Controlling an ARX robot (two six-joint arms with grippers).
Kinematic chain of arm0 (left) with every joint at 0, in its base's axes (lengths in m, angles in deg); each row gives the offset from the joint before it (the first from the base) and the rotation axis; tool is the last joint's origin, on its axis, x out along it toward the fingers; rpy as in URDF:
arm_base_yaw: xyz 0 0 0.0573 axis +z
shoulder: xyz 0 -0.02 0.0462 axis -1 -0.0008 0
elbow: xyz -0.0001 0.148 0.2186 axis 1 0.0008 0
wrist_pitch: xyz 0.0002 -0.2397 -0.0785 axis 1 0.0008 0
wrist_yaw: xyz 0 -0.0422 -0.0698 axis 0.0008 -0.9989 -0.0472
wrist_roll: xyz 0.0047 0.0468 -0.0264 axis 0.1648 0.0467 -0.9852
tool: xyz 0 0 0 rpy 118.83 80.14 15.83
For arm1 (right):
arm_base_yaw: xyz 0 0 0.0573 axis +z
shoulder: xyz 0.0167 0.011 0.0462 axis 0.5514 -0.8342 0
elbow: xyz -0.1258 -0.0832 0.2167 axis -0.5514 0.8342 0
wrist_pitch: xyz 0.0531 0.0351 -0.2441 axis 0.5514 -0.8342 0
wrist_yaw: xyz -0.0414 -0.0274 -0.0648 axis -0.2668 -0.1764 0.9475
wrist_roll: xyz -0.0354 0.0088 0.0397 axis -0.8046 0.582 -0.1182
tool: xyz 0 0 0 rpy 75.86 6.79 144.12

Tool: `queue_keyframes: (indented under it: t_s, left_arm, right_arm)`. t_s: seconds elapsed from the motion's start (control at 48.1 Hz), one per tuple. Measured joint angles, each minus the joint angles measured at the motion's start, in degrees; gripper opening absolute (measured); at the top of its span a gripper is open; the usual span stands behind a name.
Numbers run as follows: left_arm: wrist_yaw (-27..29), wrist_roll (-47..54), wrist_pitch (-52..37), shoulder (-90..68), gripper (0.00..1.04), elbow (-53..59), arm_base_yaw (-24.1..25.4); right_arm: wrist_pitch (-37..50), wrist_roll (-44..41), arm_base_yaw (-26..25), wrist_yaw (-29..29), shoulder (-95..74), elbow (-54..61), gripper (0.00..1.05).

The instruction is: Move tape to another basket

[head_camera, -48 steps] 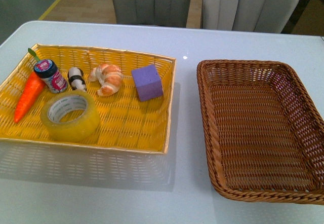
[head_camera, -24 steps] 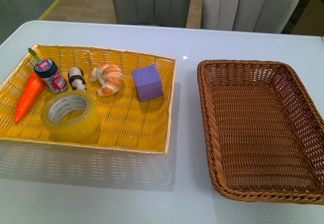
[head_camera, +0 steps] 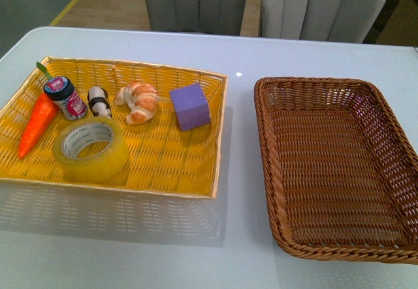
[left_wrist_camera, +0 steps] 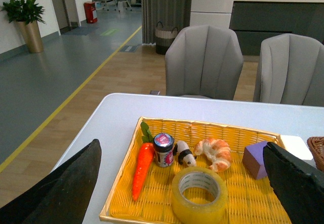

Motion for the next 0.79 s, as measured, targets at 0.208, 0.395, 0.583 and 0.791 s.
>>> queue_keyframes:
  t_s: [0.208,0.395,0.583,0.791]
  left_arm:
    - [0.04,0.0,0.0,0.0,0.96,0.0,0.0]
    - [0.02,0.0,0.0,0.0,0.96,0.0,0.0]
    - [0.02,0.0,0.0,0.0,0.96,0.0,0.0]
    - [0.02,0.0,0.0,0.0,0.96,0.0,0.0]
  right_arm:
    - [-10.93,0.0,0.09,0.02,9.77,-0.04,0.02]
    - [-11.41,0.0,0.11,0.02,11.1,-0.04,0.02]
    - [-11.43,-0.02,0.11,0.02,11.17,-0.04,0.06]
    - [-11.45,-0.02,0.11,0.02,11.19,-0.04,0.43]
